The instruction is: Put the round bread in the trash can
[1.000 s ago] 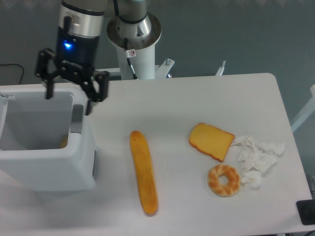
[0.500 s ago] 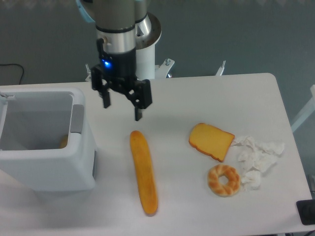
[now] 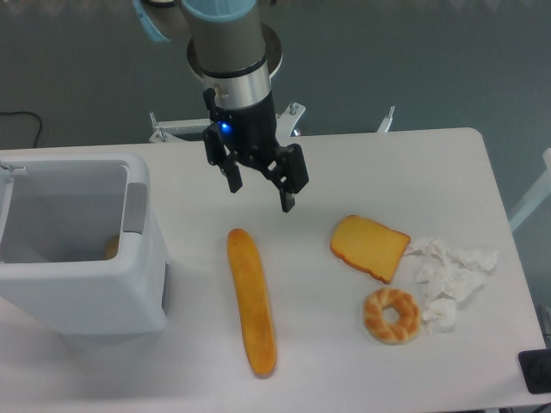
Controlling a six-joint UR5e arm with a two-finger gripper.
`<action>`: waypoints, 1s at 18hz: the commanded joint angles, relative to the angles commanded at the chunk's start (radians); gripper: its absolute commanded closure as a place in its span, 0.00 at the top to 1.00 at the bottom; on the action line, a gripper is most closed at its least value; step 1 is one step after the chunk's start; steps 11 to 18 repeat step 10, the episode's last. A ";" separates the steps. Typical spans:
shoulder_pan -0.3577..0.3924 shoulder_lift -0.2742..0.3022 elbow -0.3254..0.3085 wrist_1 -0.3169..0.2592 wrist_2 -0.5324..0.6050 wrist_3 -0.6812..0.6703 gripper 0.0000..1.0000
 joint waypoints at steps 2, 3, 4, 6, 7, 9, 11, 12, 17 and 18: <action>0.003 0.002 0.000 -0.002 0.000 0.000 1.00; 0.003 0.002 0.000 -0.002 0.000 0.000 1.00; 0.005 0.002 0.002 0.000 0.000 0.000 1.00; 0.005 0.002 0.003 0.000 -0.002 0.000 1.00; 0.006 0.002 0.006 -0.002 -0.002 0.000 1.00; 0.017 0.002 0.008 -0.002 -0.003 -0.002 1.00; 0.017 0.002 0.009 -0.002 -0.005 -0.002 1.00; 0.017 0.002 0.009 -0.002 -0.005 -0.002 1.00; 0.017 0.002 0.009 -0.002 -0.005 -0.002 1.00; 0.017 0.002 0.009 -0.002 -0.005 -0.002 1.00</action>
